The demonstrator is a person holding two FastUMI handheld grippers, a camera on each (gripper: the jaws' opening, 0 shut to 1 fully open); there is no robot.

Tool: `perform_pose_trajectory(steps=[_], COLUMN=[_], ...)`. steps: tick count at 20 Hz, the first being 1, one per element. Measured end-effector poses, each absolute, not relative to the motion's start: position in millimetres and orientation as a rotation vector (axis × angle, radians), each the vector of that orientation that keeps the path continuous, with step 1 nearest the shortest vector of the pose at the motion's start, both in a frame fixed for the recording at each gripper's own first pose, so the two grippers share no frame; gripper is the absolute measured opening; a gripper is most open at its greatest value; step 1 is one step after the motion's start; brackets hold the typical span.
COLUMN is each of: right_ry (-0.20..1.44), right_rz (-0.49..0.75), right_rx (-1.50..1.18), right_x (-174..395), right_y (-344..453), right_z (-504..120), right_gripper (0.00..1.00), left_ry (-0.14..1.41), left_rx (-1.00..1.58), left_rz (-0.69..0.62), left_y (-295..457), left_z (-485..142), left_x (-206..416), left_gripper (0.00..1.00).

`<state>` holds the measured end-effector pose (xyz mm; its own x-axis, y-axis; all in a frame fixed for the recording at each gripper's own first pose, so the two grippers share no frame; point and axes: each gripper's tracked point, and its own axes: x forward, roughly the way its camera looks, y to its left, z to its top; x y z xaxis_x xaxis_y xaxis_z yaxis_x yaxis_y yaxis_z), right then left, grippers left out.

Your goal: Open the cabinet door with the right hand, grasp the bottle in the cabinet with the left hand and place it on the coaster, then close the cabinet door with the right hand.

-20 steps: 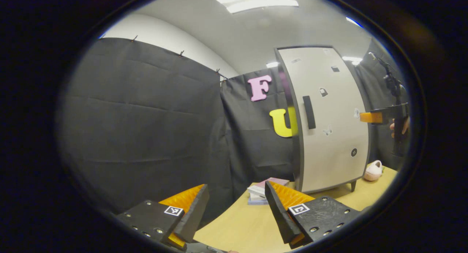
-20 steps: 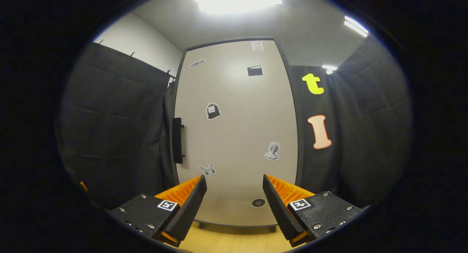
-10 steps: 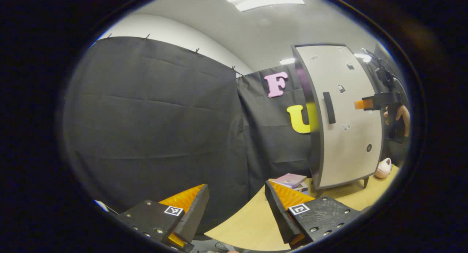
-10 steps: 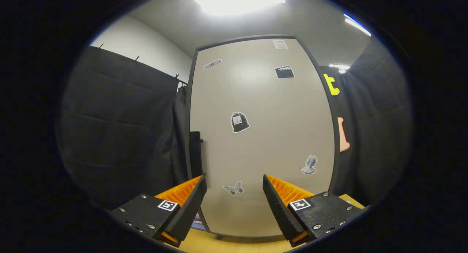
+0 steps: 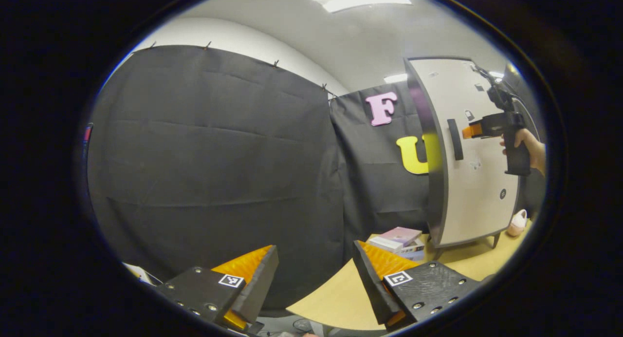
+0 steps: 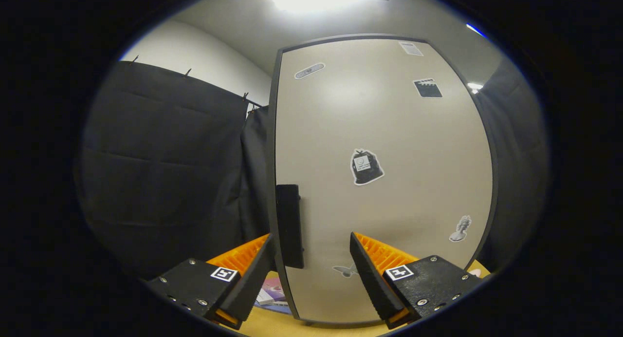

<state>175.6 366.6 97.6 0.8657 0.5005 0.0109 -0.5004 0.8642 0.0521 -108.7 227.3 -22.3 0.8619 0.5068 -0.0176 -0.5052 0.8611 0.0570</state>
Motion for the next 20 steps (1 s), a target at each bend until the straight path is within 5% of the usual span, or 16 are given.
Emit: perform_pose_trajectory(steps=[5,11,16,20], right_ry=[0.031,0.098,0.135,0.17], right_rz=[0.531,0.491,0.448,0.472], right_rx=[0.02,-0.025,-0.035,-0.038], right_x=[190,214,221,218], right_y=[396,417,419,417], right_z=[95,82,77,75], right_gripper=[0.9,0.65,0.33,0.21], left_ry=[0.045,0.045,0.049,0.048], left_rx=[0.037,0.01,-0.013,-0.005], left_rz=[0.554,0.584,0.589,0.557], left_y=[242,261,269,265], left_z=[-28,-33,-38,-37], left_x=[-116,-127,-127,-117], left_gripper=[0.92,0.92,0.92,0.92])
